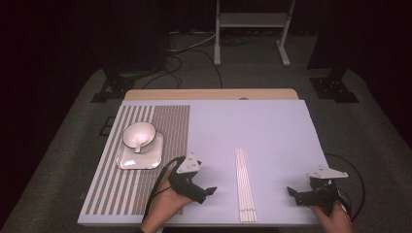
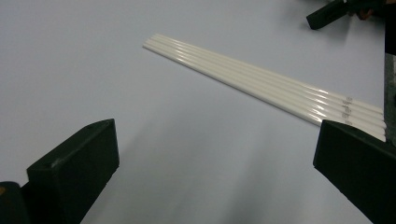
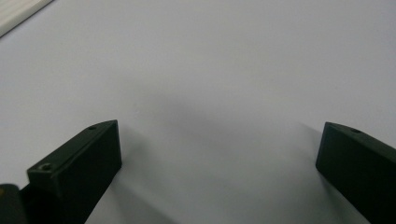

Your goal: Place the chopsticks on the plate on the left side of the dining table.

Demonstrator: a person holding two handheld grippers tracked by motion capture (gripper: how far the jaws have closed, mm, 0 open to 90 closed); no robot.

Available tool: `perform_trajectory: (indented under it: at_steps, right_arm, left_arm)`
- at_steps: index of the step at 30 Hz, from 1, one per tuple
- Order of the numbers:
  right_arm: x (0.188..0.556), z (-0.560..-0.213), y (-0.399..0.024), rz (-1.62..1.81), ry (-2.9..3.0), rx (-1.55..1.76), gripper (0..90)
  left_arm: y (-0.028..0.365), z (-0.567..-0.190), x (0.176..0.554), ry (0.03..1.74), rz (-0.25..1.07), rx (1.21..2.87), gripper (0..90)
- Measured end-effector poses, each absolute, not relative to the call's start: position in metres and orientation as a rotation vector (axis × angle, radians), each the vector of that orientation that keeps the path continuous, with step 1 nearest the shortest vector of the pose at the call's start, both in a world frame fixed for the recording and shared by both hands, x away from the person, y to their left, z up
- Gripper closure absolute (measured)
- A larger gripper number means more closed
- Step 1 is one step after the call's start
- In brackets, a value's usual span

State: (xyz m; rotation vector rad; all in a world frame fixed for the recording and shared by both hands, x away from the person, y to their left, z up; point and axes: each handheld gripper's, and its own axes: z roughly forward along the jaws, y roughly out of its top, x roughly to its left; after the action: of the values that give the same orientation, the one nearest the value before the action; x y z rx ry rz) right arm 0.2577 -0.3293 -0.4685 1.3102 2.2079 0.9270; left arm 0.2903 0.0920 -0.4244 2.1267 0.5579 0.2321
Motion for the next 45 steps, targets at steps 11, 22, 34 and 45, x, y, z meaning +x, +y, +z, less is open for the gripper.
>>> perform_trajectory:
  at_steps: [11, 22, 34, 45]
  right_arm:
    - [0.258, -0.468, -0.329, 0.927, 2.208, 1.310, 0.0]
    - [0.258, -0.468, -0.329, 0.927, 2.208, 1.310, 0.0]
    - [0.258, -0.468, -0.329, 0.926, 2.208, 1.309, 0.0]
    - [0.258, -0.468, -0.329, 0.927, 2.208, 1.311, 0.0]
  left_arm:
    - [0.073, -0.425, 0.300, 0.556, 0.227, 2.132, 0.0]
    - [0.058, -0.428, 0.311, 0.564, 0.216, 2.125, 0.0]
    - [0.037, -0.436, 0.322, 0.561, 0.209, 2.151, 0.0]
    - [0.016, -0.449, 0.329, 0.552, 0.200, 2.188, 0.0]
